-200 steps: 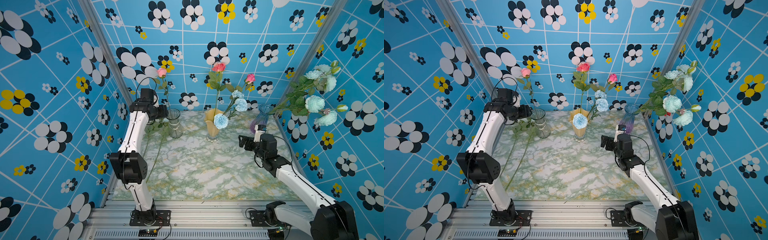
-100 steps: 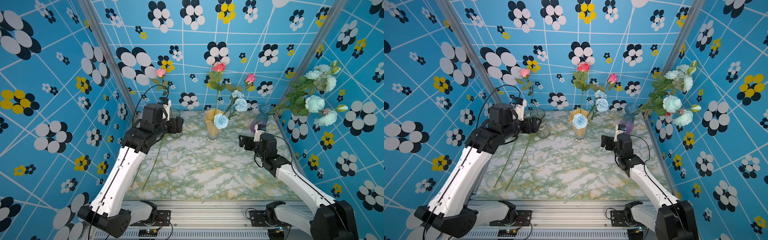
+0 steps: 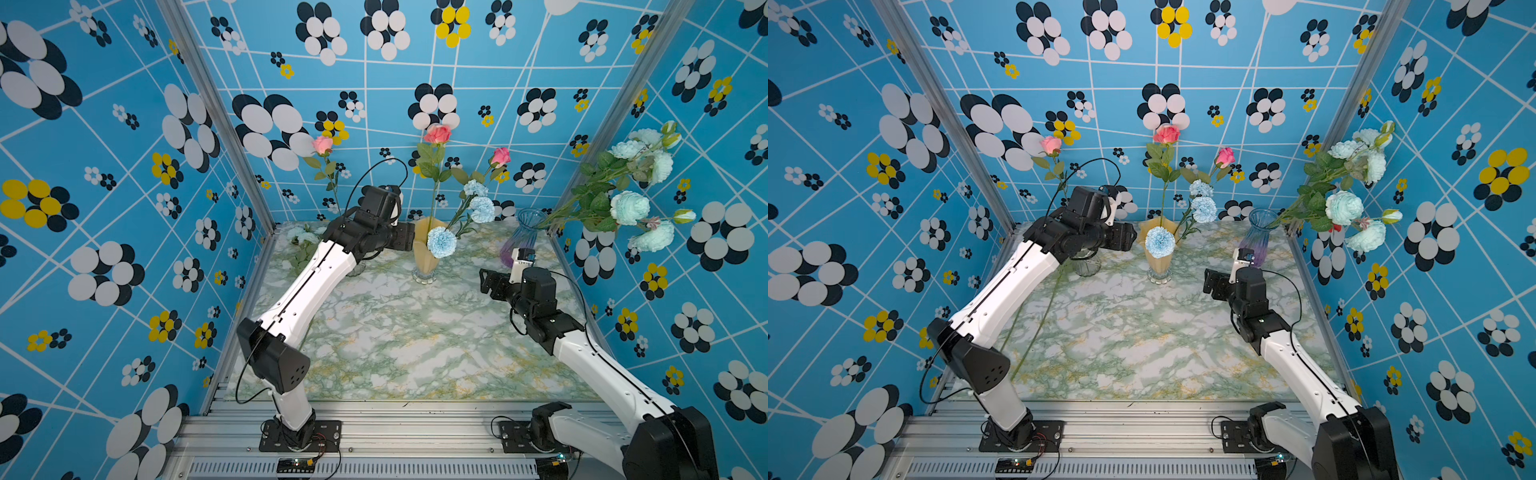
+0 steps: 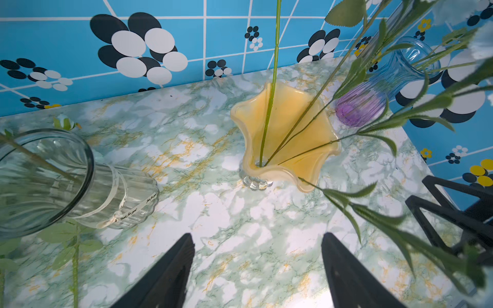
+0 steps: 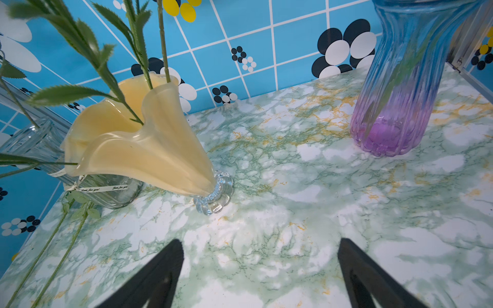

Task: Pick out blue flowers from the vase
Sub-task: Move the vase to the center of the board.

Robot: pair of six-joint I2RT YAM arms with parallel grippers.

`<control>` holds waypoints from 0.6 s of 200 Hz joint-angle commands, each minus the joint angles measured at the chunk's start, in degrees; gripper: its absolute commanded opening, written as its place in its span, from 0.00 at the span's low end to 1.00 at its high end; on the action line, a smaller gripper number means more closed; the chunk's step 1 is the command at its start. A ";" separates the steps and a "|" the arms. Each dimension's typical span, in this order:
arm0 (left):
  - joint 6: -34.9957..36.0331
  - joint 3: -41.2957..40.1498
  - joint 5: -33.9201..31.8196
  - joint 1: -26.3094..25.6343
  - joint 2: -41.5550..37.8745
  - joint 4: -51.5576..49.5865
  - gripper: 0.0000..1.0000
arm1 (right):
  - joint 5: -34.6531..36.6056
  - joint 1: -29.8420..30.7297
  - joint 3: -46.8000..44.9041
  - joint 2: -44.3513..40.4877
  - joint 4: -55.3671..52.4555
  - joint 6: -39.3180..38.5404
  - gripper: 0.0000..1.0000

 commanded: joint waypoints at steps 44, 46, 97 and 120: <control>1.52 34.27 2.93 3.53 24.85 -16.68 0.70 | 1.01 -0.25 0.47 -1.17 -1.15 0.33 0.94; 1.53 34.48 3.09 3.64 25.31 -16.69 0.70 | 1.08 -0.28 0.42 -1.17 -1.14 0.39 0.94; 0.87 28.04 4.70 4.20 28.09 -11.42 0.68 | 0.99 -0.21 0.56 -1.04 -1.20 0.40 0.96; 0.54 26.06 5.86 4.29 28.49 -8.84 0.64 | 0.97 -0.24 0.42 -1.17 -1.22 0.33 0.97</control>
